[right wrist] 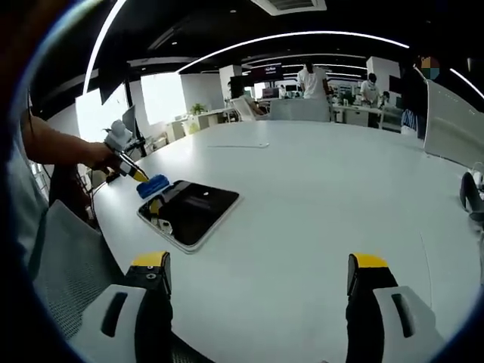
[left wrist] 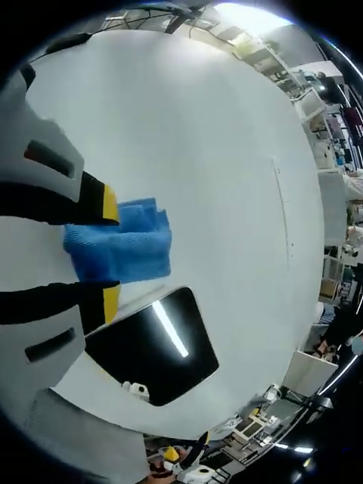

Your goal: Wipe the mirror surface with the cleaning cloth until all visible marks leave the cleaned area.

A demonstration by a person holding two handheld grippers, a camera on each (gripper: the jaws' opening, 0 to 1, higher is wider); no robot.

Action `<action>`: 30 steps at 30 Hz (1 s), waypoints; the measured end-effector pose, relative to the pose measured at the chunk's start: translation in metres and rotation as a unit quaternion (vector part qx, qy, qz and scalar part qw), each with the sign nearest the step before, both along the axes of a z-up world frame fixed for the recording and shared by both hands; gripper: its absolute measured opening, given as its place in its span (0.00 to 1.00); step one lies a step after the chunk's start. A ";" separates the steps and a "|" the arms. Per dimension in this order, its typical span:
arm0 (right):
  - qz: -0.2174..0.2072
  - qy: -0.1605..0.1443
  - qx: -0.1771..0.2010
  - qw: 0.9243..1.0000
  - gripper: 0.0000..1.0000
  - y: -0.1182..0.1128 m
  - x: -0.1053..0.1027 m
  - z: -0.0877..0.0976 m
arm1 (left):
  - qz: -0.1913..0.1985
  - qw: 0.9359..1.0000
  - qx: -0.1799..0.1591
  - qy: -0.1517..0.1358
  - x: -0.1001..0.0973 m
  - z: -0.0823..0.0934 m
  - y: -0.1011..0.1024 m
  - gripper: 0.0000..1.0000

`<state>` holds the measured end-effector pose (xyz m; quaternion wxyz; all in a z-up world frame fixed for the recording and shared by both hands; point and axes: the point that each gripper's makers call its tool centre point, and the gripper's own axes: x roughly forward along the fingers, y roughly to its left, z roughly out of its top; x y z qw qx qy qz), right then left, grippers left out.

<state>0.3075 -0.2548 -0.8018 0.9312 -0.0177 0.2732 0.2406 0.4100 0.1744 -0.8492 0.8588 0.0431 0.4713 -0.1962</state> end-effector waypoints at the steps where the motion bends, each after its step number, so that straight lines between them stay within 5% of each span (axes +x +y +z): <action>1: 0.000 0.001 0.001 1.000 0.96 0.000 0.000 0.000 | 0.000 1.000 0.004 0.000 0.001 -0.001 0.000 0.22; 3: -0.001 0.001 0.002 1.000 0.95 0.000 -0.001 0.000 | -0.004 1.000 0.018 -0.020 0.008 -0.001 0.002 0.16; 7: -0.004 0.004 0.005 1.000 0.95 -0.001 -0.002 -0.002 | -0.009 1.000 0.016 0.008 0.003 -0.011 -0.004 0.17; 10: -0.004 0.006 0.005 1.000 0.95 -0.002 -0.003 -0.004 | -0.031 0.998 0.047 0.015 -0.001 -0.021 0.002 0.12; 15: -0.006 0.005 0.009 1.000 0.95 -0.003 -0.002 -0.003 | -0.054 0.996 0.067 -0.017 0.007 -0.020 0.008 0.04; 22: -0.009 0.005 0.012 1.000 0.95 -0.008 -0.002 -0.003 | -0.086 0.994 0.061 -0.024 0.007 -0.016 0.004 0.02; 25: -0.009 0.006 0.013 1.000 0.95 -0.010 -0.002 -0.005 | -0.127 0.989 0.056 -0.056 0.017 -0.003 -0.004 0.02; 30: -0.008 0.008 0.014 1.000 0.95 -0.009 -0.003 -0.004 | -0.220 0.969 0.059 -0.091 0.024 0.014 -0.025 0.02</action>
